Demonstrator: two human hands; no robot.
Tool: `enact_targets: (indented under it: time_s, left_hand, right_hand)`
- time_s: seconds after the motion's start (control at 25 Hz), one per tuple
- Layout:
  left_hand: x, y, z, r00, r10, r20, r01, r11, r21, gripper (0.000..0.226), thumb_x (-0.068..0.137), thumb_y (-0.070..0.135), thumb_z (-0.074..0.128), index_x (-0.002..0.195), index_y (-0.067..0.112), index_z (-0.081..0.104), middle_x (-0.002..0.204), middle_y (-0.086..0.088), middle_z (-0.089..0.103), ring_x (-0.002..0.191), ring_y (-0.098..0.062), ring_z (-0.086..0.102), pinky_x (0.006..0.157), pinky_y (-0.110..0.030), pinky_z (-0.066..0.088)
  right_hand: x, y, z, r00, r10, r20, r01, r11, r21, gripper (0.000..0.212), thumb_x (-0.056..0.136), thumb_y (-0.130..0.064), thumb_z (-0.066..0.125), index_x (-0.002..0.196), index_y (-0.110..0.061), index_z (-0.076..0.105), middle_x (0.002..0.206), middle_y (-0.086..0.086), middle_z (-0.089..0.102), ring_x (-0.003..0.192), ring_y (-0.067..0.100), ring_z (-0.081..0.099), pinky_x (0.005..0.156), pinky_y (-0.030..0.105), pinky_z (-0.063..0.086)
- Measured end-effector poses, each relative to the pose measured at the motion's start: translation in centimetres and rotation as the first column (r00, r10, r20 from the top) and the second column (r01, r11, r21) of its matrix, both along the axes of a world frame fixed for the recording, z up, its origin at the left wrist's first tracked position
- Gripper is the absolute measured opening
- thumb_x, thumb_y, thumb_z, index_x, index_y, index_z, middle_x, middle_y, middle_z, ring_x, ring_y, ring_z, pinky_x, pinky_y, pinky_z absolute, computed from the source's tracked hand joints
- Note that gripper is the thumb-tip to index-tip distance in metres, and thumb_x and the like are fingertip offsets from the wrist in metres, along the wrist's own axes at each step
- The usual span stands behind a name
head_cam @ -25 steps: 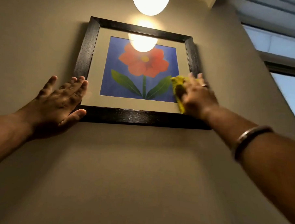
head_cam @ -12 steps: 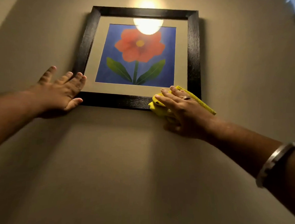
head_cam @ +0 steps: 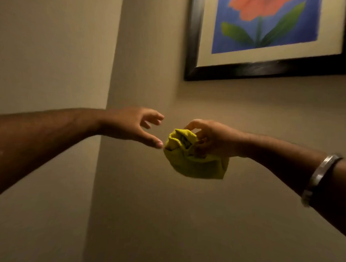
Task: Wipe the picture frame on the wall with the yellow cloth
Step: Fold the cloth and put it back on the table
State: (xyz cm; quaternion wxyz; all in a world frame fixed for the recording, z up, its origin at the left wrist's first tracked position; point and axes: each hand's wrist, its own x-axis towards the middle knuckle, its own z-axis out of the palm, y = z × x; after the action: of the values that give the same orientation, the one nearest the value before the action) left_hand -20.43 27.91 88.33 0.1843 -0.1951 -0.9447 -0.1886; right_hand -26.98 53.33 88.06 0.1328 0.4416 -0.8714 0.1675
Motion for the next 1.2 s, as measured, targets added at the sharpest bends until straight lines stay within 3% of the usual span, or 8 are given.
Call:
enact_targets:
  time_s: [0.16, 0.36, 0.44, 0.52, 0.84, 0.96, 1.08, 1.2]
  left_hand:
    - [1.9, -6.8, -10.8, 0.985, -0.018, 0.174, -0.041, 0.942, 0.333, 0.062, 0.069, 0.043, 0.083, 0.122, 0.021, 0.061, 0.114, 0.002, 0.071, 0.099, -0.015, 0.070, 0.078, -0.030, 0.061]
    - [3.9, -18.6, -23.3, 0.928, 0.155, 0.340, -0.328, 0.773, 0.542, 0.020, 0.083, 0.036, 0.073, 0.084, 0.016, 0.070, 0.067, 0.003, 0.072, 0.061, -0.010, 0.068, 0.050, -0.023, 0.053]
    - [4.6, -22.8, -29.8, 0.872, 0.214, 0.440, -0.459, 0.671, 0.582, 0.024, 0.084, 0.033, 0.072, 0.081, 0.010, 0.068, 0.064, 0.002, 0.066, 0.056, -0.009, 0.064, 0.046, -0.023, 0.051]
    - [5.0, -25.7, -36.5, 0.810, 0.241, 0.535, -0.565, 0.566, 0.600, 0.028, 0.086, 0.034, 0.070, 0.085, 0.006, 0.068, 0.066, -0.001, 0.064, 0.056, -0.008, 0.064, 0.046, -0.023, 0.052]
    - [10.7, -29.0, -68.1, 0.530, 0.046, 0.847, -0.843, 0.141, 0.520, 0.010, 0.089, 0.011, 0.066, 0.098, 0.016, 0.067, 0.087, 0.002, 0.074, 0.077, -0.010, 0.070, 0.065, -0.027, 0.060]
    - [15.4, -26.2, -80.9, 0.404, 0.075, 0.912, -0.910, -0.065, 0.408, 0.006, 0.089, 0.008, 0.066, 0.091, 0.003, 0.067, 0.068, 0.003, 0.072, 0.064, -0.012, 0.065, 0.052, -0.023, 0.055]
    - [19.9, -23.4, -91.5, 0.247, 0.024, 0.969, -0.952, -0.178, 0.248, 0.026, 0.087, 0.005, 0.067, 0.107, -0.011, 0.065, 0.083, -0.011, 0.074, 0.072, -0.021, 0.070, 0.059, -0.033, 0.060]
    - [22.2, -23.0, -96.2, 0.103, 0.092, 0.990, -0.988, -0.108, 0.112, 0.051, 0.077, 0.015, 0.077, 0.119, -0.008, 0.059, 0.110, -0.025, 0.065, 0.105, -0.040, 0.064, 0.086, -0.055, 0.055]
  right_hand:
    - [0.3, -11.6, -8.0, 0.853, 0.161, 0.497, -0.142, 0.987, -0.077, 0.022, 0.084, -0.014, 0.068, 0.101, -0.013, 0.054, 0.086, 0.003, 0.062, 0.083, 0.023, 0.058, 0.062, 0.032, 0.049]
    - [-0.4, -24.5, -20.9, 0.503, 0.239, 0.831, -0.211, 0.966, -0.150, 0.043, 0.090, -0.050, 0.048, 0.118, -0.020, 0.060, 0.120, 0.005, 0.066, 0.107, 0.021, 0.064, 0.095, 0.046, 0.053]
    - [-0.4, -28.8, -27.7, 0.450, 0.184, 0.874, -0.238, 0.968, -0.082, 0.052, 0.078, -0.065, 0.056, 0.116, -0.030, 0.061, 0.118, -0.001, 0.068, 0.105, 0.015, 0.066, 0.079, 0.036, 0.056]
    - [-1.1, -32.3, -34.6, 0.477, 0.132, 0.869, -0.244, 0.970, -0.013, 0.044, 0.072, -0.048, 0.074, 0.108, -0.027, 0.062, 0.106, -0.001, 0.069, 0.093, 0.014, 0.069, 0.069, 0.033, 0.057]
    - [0.4, -37.9, -67.8, 0.258, -0.028, 0.966, -0.135, 0.989, 0.065, 0.018, 0.081, -0.030, 0.071, 0.084, -0.011, 0.071, 0.078, 0.000, 0.074, 0.073, 0.014, 0.066, 0.061, 0.027, 0.056]
    - [4.7, -37.0, -80.8, 0.239, -0.064, 0.969, -0.174, 0.979, 0.107, 0.012, 0.079, -0.022, 0.074, 0.070, -0.019, 0.068, 0.068, -0.009, 0.071, 0.066, 0.003, 0.064, 0.064, 0.026, 0.050]
    - [9.2, -35.6, -92.1, 0.258, -0.154, 0.954, -0.232, 0.949, 0.216, 0.028, 0.079, -0.028, 0.074, 0.103, -0.015, 0.069, 0.105, 0.008, 0.072, 0.100, 0.023, 0.065, 0.085, 0.031, 0.051]
    - [12.7, -35.0, -98.1, 0.567, -0.198, 0.800, -0.398, 0.784, 0.476, 0.052, 0.085, -0.033, 0.062, 0.131, -0.013, 0.049, 0.131, 0.017, 0.056, 0.118, 0.037, 0.053, 0.097, 0.044, 0.045]
